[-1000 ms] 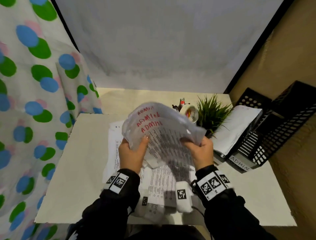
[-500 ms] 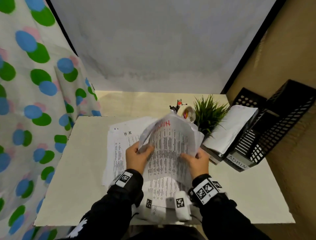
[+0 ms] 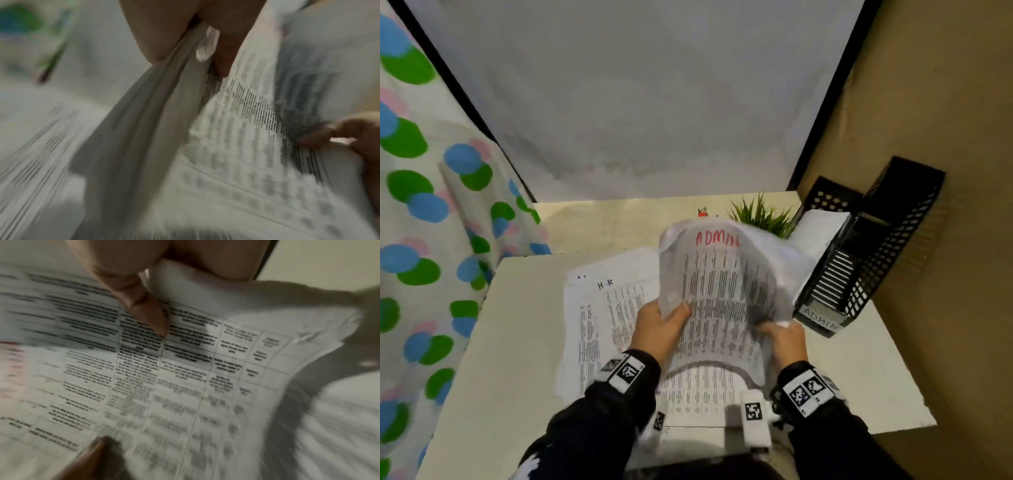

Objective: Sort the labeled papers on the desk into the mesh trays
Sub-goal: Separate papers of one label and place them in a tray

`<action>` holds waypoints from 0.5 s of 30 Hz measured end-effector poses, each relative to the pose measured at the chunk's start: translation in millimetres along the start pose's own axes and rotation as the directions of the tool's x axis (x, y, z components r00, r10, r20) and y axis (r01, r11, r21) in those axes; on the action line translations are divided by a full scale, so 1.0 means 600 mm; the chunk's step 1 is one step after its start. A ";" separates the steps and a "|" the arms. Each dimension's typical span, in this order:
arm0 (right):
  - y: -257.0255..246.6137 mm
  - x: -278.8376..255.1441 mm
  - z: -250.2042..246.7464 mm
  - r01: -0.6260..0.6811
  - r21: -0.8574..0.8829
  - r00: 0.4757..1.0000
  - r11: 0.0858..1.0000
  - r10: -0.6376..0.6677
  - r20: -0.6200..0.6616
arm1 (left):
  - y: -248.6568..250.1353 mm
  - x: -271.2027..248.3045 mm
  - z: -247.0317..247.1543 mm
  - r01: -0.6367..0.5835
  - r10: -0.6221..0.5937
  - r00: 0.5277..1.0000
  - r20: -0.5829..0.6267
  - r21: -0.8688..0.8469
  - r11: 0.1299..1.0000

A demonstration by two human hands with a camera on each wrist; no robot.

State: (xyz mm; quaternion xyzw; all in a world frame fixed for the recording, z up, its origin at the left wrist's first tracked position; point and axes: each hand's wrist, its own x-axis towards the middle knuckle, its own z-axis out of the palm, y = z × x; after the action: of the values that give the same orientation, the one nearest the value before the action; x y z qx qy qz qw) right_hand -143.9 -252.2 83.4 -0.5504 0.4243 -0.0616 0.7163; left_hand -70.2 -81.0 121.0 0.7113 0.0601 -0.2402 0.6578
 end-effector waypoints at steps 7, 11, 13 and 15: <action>-0.129 0.051 -0.144 0.345 -0.058 0.887 0.937 -0.345 -0.305 | 0.198 -0.024 0.117 -0.582 0.429 0.812 0.396 0.494 0.646; -0.143 0.109 -0.200 0.247 -0.257 0.791 0.934 -0.348 -0.504 | 0.233 -0.005 0.218 -0.695 0.512 0.718 0.472 0.526 0.490; -0.146 0.126 -0.213 0.150 -0.351 0.826 0.924 -0.312 -0.470 | 0.228 0.012 0.266 -0.706 0.532 0.703 0.471 0.551 0.445; -0.146 0.138 -0.219 0.105 -0.428 0.848 0.898 -0.306 -0.433 | 0.215 0.027 0.309 -0.704 0.556 0.702 0.445 0.552 0.448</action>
State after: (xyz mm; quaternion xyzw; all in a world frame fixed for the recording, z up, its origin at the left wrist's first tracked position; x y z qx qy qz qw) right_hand -147.1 -429.1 107.9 -0.6903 0.5325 -0.1917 0.4507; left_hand -52.7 -280.0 227.9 0.8432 -0.3689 -0.0511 0.3876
